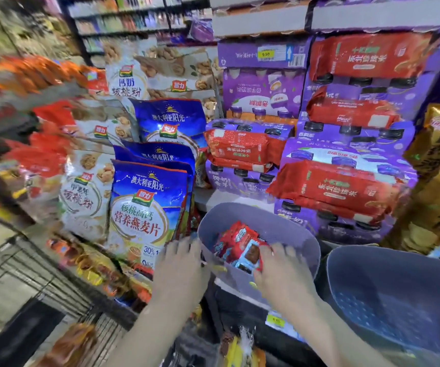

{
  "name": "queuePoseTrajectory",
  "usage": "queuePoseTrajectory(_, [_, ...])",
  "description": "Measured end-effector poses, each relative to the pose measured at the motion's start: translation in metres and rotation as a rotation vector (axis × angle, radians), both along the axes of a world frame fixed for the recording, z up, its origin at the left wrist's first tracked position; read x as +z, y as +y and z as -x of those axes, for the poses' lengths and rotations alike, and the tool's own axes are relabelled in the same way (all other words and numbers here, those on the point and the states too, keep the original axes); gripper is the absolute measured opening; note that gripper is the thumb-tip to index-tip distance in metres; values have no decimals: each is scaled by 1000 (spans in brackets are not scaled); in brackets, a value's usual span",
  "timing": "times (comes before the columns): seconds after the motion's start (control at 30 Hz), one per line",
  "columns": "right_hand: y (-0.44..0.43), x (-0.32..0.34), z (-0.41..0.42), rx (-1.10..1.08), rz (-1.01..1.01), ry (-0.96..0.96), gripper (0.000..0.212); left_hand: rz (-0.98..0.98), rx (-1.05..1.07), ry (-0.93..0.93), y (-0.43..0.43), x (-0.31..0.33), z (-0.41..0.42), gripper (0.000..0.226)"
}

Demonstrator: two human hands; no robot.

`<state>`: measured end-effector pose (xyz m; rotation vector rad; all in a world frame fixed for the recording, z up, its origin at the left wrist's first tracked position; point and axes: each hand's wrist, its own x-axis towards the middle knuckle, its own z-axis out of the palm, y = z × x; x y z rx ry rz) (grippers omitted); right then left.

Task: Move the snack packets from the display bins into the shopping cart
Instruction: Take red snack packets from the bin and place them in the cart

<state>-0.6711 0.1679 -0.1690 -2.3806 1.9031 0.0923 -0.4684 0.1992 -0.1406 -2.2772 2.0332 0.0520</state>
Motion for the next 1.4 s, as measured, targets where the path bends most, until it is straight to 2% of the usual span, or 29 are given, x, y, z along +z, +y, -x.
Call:
queuePoseTrajectory(0.17, [47,4,-28,152,47,-33,60,-24,182,-20,78,3,-29,70])
queuePoseTrajectory(0.33, [94,9,-66,311,60,47,62,-30,343,4,148,-8,-65,68])
queuePoseTrajectory(0.47, [122,-3,-105,413,49,-3,58,-55,480,49,198,-27,-101,70])
queuePoseTrajectory(0.6, [149,-15,-156,498,61,30,60,-78,594,86,256,-42,-143,69])
queuePoseTrajectory(0.97, [238,-44,-290,733,-94,69,56,-216,886,122,416,-83,-251,58])
queuePoseTrajectory(1.23, [218,-103,-376,970,-238,158,63,-238,1094,255,408,-133,-283,66])
queuePoseTrajectory(1.4, [185,-161,-441,1036,-354,184,65,-144,1324,478,376,-183,-312,80])
